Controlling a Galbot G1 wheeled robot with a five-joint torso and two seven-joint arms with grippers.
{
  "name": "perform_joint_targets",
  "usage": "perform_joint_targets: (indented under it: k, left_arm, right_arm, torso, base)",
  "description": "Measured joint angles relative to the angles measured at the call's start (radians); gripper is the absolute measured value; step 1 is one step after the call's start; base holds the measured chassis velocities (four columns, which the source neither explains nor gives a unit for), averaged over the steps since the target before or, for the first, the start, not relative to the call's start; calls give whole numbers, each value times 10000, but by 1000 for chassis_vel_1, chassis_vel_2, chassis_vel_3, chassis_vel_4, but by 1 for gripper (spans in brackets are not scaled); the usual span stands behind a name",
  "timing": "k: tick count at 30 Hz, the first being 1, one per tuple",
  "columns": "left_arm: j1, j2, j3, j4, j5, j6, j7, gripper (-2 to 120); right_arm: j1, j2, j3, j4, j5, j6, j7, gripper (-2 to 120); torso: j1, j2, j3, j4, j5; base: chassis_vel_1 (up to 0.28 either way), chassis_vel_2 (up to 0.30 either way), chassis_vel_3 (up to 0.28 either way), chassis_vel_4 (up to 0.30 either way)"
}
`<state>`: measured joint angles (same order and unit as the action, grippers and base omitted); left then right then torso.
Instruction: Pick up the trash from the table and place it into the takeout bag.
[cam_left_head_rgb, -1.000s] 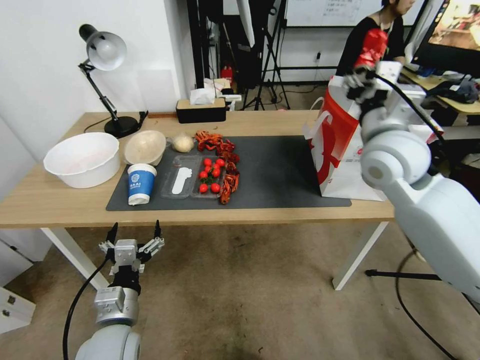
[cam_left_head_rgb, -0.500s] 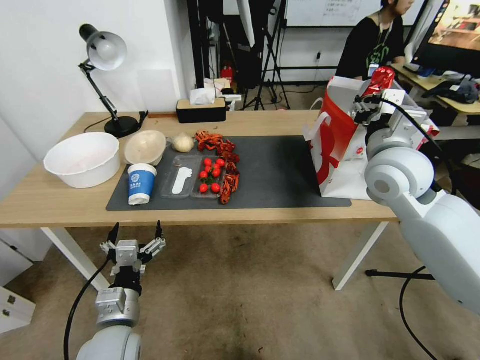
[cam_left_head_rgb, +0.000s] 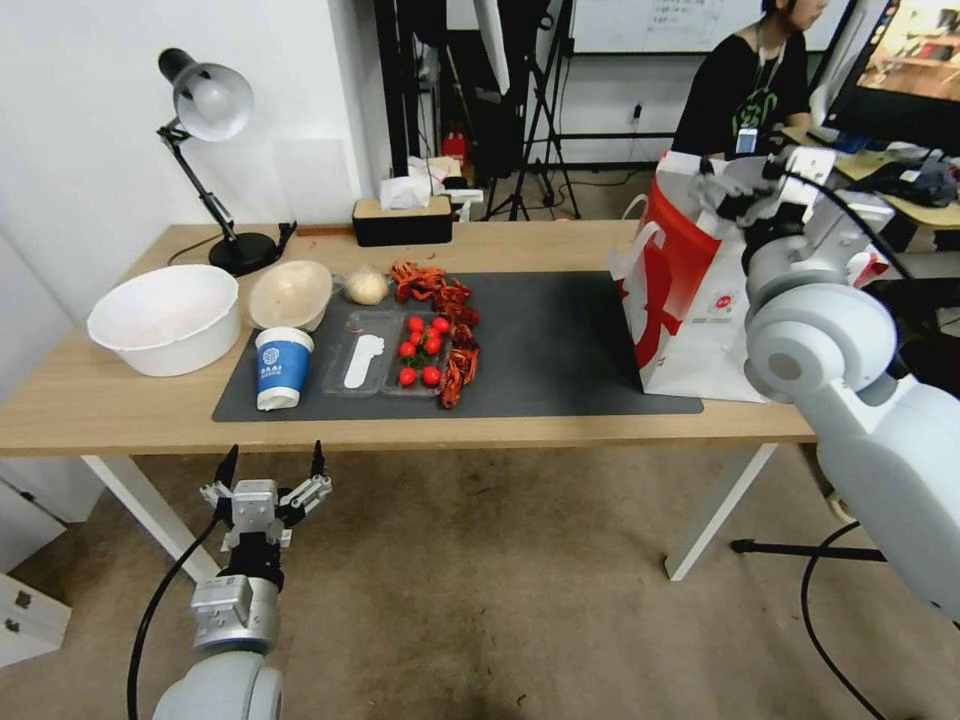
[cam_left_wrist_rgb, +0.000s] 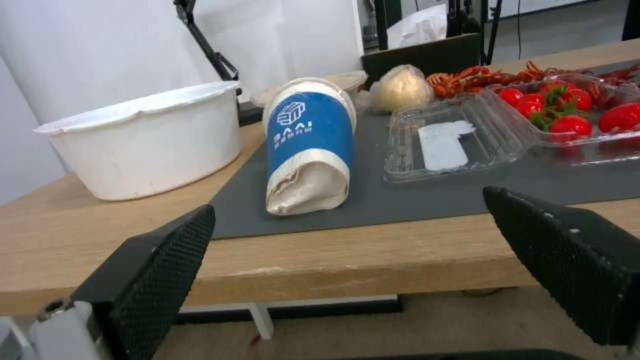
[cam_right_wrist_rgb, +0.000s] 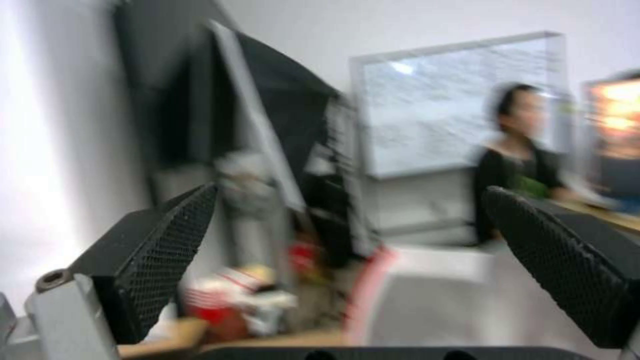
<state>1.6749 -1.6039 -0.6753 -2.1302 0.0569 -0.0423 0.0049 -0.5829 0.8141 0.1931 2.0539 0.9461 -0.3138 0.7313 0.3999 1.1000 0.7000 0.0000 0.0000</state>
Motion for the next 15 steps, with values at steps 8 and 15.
perform_joint_targets:
  k: [8, 15]
  left_arm:
    - [-1, 9, -5, -10, -2, 0, 1, 100]
    - [2, 45, -30, -15, -26, 0, 1, 100]
  right_arm:
    - [-152, -148, 31, 471, 207, 961, -1063, 100]
    - [-1613, -523, 258, 1395, 292, 2455, -3615, 100]
  torso:
    - [0, 0, 0, 1, -1]
    - [0, 1, 0, -1, 1]
  base:
    - [0, 0, 0, 0]
    - [0, 0, 0, 0]
